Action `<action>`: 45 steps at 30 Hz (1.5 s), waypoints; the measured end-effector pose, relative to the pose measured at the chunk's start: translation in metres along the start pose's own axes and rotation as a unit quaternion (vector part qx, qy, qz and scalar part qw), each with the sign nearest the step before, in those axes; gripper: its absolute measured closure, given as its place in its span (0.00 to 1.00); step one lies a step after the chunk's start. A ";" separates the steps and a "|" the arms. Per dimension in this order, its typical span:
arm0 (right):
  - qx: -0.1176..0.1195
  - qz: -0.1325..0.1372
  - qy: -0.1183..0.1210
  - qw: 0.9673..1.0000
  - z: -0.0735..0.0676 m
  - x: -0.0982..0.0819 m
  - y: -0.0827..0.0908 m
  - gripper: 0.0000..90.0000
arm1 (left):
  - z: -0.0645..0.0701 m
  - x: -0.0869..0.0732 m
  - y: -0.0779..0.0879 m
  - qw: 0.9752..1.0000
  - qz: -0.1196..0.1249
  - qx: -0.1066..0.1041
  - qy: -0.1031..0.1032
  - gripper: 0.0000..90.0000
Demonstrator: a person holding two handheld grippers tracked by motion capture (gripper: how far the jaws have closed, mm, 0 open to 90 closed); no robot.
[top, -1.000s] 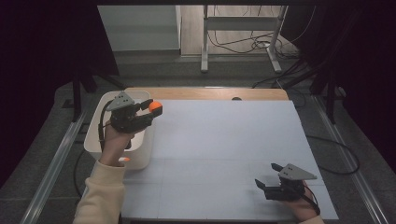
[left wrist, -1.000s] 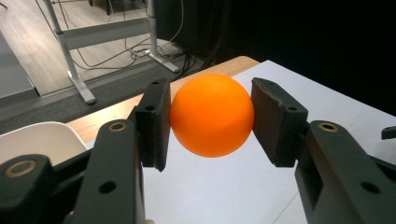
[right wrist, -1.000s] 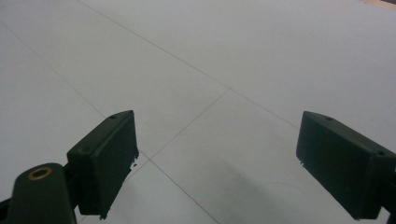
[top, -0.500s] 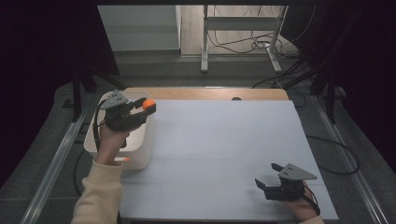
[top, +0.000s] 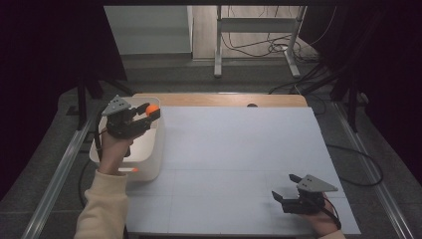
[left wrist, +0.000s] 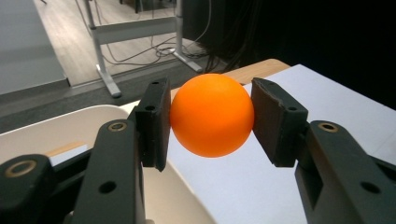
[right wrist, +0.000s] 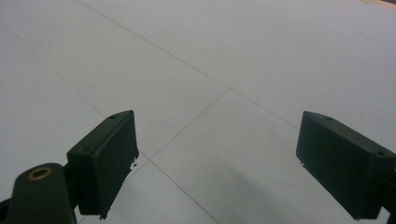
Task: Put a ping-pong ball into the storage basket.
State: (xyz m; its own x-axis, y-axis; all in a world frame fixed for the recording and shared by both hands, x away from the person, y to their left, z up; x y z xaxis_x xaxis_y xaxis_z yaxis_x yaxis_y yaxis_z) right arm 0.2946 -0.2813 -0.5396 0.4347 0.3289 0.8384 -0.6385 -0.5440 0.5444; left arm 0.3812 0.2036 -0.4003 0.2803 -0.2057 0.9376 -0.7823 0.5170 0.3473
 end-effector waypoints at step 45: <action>0.000 -0.001 0.001 1.000 0.000 0.000 0.000 0.14 | -0.037 -0.019 0.003 0.996 -0.036 0.082 0.003 0.56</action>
State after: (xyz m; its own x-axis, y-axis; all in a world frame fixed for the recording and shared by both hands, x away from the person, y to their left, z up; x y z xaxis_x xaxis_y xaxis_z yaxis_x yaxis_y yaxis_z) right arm 0.2946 -0.2812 -0.5401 0.4352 0.3306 0.8374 -0.6373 -0.5439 0.5459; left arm 0.3943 0.2402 -0.4166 0.3415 -0.2327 0.9106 -0.8406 0.3577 0.4067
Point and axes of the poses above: each handheld gripper's, and its own axes: y roughly backward along the jaws, x roughly out of its top, z roughly to its right, the point moved 5 cm from there along -y, roughly forward along the jaws, and after that the axes turned 7 degrees about -y, right-handed, at the moved point
